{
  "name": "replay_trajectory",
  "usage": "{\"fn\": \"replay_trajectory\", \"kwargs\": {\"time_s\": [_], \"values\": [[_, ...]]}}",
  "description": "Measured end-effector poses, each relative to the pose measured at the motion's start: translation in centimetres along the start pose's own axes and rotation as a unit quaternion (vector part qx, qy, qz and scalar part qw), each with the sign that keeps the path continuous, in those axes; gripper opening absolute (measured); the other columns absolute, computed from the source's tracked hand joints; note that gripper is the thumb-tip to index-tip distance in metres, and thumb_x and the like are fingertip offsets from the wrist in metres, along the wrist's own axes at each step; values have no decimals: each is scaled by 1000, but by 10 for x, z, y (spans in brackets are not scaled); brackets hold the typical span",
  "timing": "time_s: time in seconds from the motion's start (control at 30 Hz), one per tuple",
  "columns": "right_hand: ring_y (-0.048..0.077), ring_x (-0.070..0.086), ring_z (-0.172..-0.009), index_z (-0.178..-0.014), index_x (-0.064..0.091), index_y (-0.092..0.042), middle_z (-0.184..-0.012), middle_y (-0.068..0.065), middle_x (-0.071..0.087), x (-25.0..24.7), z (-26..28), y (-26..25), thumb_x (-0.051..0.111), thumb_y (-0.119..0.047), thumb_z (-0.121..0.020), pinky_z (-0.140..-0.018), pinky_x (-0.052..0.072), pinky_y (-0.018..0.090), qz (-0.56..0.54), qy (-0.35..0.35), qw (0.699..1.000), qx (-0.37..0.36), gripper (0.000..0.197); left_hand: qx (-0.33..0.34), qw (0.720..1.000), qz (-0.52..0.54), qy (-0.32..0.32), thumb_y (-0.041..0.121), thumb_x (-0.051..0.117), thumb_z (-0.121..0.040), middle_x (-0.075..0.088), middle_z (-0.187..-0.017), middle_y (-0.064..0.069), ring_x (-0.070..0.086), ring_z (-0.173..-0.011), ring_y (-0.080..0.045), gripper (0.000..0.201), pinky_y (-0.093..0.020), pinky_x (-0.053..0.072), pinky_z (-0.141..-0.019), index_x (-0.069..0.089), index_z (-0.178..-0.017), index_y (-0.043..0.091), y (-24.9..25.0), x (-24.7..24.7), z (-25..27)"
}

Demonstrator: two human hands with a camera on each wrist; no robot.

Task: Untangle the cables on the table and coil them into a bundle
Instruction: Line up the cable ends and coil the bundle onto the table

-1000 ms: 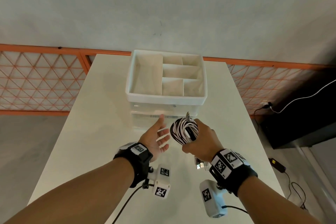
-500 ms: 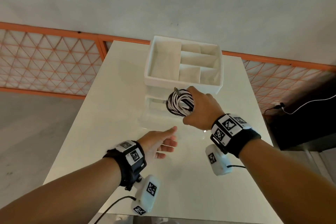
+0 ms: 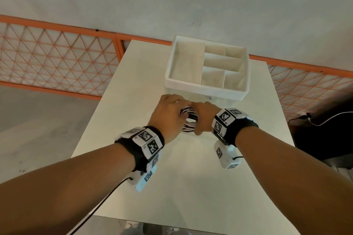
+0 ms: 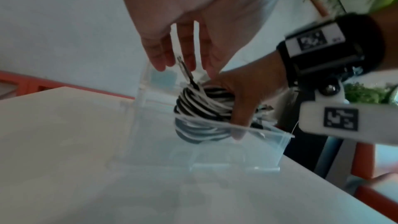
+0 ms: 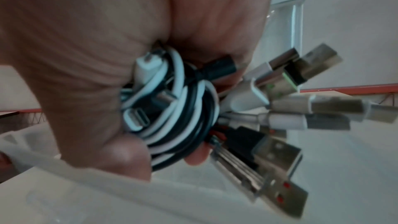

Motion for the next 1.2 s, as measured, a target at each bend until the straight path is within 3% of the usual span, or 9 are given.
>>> {"fn": "replay_trajectory", "kwargs": {"time_s": [0.1,0.2,0.3,0.4,0.57,0.8,0.93,1.07,1.2], "values": [[24,59,-83,-120,52,-19,-93,0,60,1,-4,-2,80,-15,-66,-67,48,30,-5,-13,1000,-9,60,10,999,-27,-24,14,62,-91,68,-126,1,50,-124,-26,28,-15,20,-106,73,-116,17,-3,17,-3],[23,58,-84,-121,52,-17,-94,-1,61,7,-6,-1,76,-11,-68,-63,45,28,-28,-3,999,-19,58,-7,998,-40,-42,27,61,-90,67,-127,9,49,-124,-27,30,-38,39,-106,72,-118,25,-11,21,-7],[23,66,-100,-137,51,-22,-113,0,68,13,-2,6,75,-4,-69,-78,56,33,-100,16,994,-28,74,-26,993,-73,-94,35,66,-88,66,-125,14,45,-119,-23,37,-40,47,-94,67,-125,33,-13,23,-6],[18,63,-108,-147,45,-28,-133,-1,63,17,6,14,76,-4,-72,-88,49,26,-168,28,985,-30,85,-41,981,-124,-145,41,62,-91,60,-133,12,43,-118,-24,45,-40,50,-90,58,-135,33,-16,31,-5],[19,50,-135,-143,53,-20,-143,1,58,6,36,20,71,-12,-83,-107,33,20,-181,94,977,-55,63,-55,966,-174,-185,45,56,-94,60,-123,4,46,-111,-25,43,-32,46,-80,55,-135,31,-23,44,-12],[27,43,-143,-134,62,-20,-147,3,54,60,60,20,73,-18,-86,-113,42,47,6,220,965,-145,49,-61,950,-203,-228,56,52,-90,61,-122,-1,50,-113,-28,47,-36,49,-82,57,-131,34,-27,43,-25],[36,46,-140,-129,65,-7,-141,14,59,88,56,29,74,6,-78,-112,42,52,36,328,930,-162,53,-2,927,-254,-277,40,41,-102,42,-154,1,28,-142,-35,48,-43,32,-112,42,-147,23,-17,40,-20],[34,49,-139,-125,64,-6,-136,13,63,85,54,28,67,1,-88,-113,41,48,1,357,918,-174,39,52,921,-289,-256,33,31,-105,30,-160,-7,18,-149,-32,51,-41,21,-118,31,-151,10,-11,35,-8],[32,49,-138,-126,59,-5,-136,14,63,81,53,24,66,-1,-89,-113,41,44,-20,352,922,-163,38,70,909,-318,-261,50,23,-103,8,-166,-15,-2,-153,-30,71,-41,-2,-122,11,-156,4,-14,39,10]]}}
Point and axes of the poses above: each hand's wrist, its own z-axis away from the middle knuckle, its own x-axis out of the palm, y = z × x, the point moved 4 cm from there along -z, towards the middle knuckle
